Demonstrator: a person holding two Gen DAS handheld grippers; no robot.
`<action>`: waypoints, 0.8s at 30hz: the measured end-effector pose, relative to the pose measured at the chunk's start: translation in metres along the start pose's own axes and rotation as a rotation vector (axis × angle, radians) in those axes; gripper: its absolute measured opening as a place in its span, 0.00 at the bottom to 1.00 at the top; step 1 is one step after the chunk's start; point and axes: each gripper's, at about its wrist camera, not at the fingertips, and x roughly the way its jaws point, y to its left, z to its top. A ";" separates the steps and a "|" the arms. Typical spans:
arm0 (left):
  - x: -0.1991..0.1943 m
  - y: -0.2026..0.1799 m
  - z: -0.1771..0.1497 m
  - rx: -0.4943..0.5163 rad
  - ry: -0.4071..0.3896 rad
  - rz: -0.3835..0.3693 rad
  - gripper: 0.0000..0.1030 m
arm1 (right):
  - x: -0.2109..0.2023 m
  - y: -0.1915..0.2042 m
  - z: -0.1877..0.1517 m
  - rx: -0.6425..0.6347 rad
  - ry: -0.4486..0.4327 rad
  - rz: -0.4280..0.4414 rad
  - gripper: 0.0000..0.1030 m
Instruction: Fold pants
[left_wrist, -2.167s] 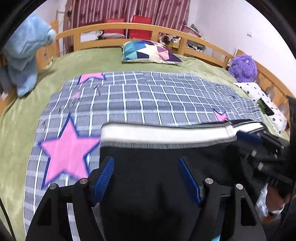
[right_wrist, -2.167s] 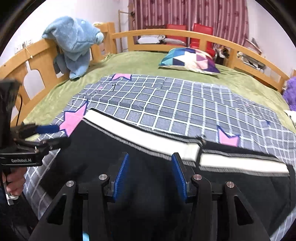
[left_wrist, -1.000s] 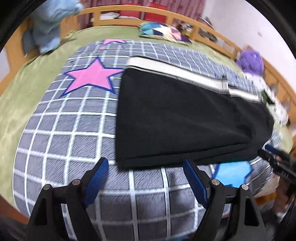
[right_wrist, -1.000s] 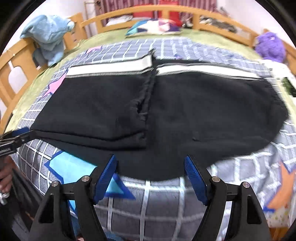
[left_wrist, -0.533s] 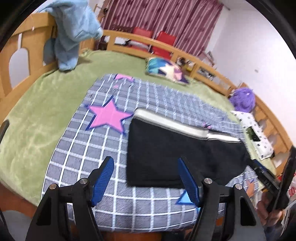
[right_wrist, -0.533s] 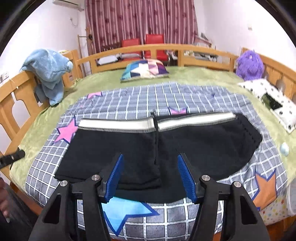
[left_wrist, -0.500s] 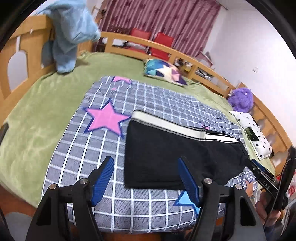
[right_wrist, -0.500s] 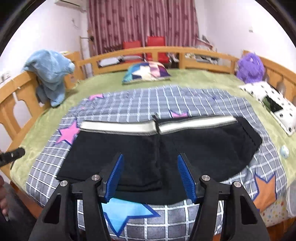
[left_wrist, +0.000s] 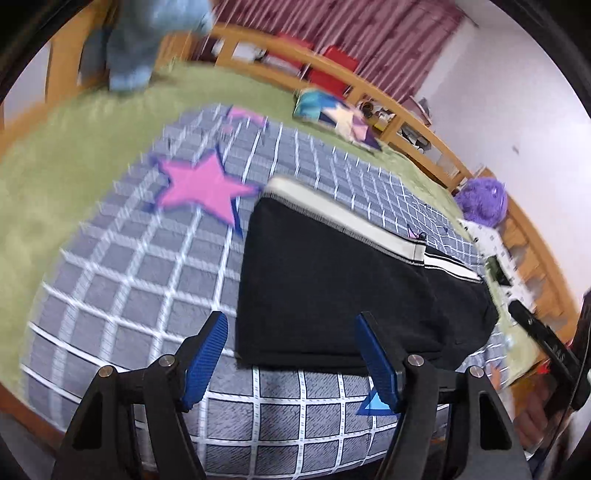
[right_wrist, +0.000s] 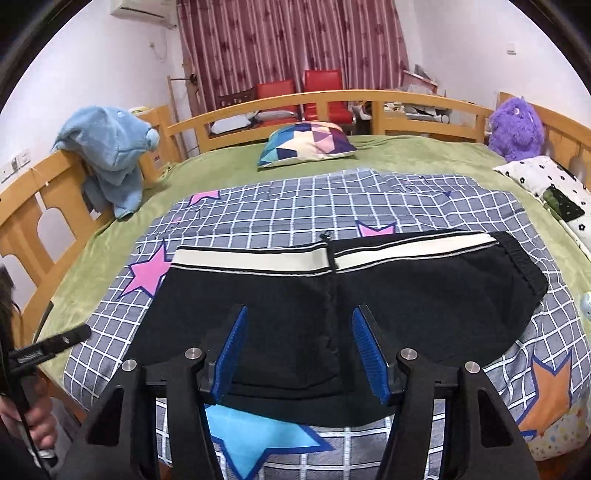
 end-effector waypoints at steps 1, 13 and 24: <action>0.009 0.008 -0.002 -0.025 0.016 -0.022 0.67 | 0.000 -0.005 -0.001 0.011 0.002 -0.009 0.57; 0.075 0.030 -0.009 -0.094 0.078 -0.164 0.60 | 0.026 -0.038 -0.009 0.041 0.078 -0.106 0.57; 0.087 0.047 0.009 -0.207 0.140 -0.185 0.35 | 0.030 -0.059 -0.003 0.086 0.079 -0.141 0.57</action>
